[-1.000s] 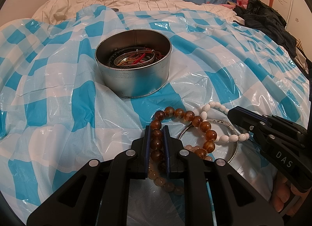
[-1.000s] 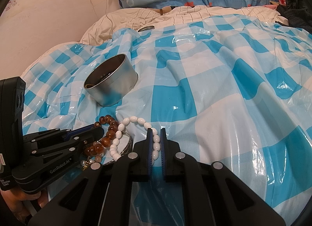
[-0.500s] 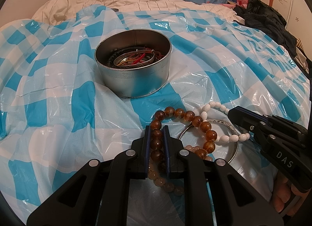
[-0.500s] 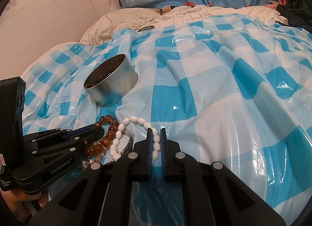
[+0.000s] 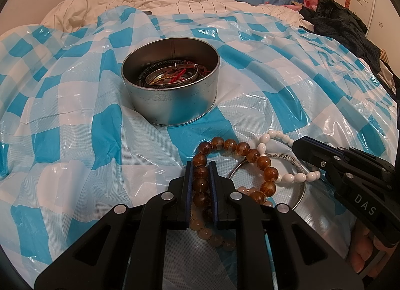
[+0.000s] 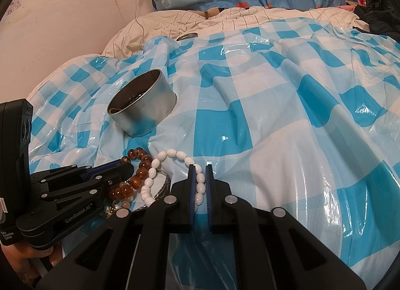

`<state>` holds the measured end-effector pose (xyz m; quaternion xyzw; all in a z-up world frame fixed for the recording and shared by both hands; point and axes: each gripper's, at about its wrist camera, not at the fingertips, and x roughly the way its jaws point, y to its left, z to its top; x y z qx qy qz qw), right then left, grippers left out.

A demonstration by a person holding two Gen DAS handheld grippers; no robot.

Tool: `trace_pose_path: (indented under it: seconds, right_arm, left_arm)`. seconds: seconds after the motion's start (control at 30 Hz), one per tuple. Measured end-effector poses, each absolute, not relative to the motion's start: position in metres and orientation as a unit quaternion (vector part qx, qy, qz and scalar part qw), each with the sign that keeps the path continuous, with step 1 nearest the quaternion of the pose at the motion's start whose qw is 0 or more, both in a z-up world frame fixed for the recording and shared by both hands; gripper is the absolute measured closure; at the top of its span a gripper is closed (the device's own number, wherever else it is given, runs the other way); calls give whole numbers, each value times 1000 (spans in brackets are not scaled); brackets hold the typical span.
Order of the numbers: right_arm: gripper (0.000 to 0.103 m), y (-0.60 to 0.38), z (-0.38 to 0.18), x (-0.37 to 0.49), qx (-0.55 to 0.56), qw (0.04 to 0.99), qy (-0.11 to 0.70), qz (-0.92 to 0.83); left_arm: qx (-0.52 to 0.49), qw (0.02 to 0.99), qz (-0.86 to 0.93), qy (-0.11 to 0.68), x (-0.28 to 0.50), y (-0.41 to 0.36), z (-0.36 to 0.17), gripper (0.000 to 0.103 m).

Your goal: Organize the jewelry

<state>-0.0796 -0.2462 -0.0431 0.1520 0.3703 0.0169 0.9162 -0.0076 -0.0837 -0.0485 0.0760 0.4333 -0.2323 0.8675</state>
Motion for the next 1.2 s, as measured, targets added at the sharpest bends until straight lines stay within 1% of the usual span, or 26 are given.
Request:
trace_pose_path:
  seconds: [1.2]
  right_arm:
    - [94,-247,-44,-79,157,915,371,18]
  left_arm:
    - [85,872,-225,427,-10,-84,-46,92]
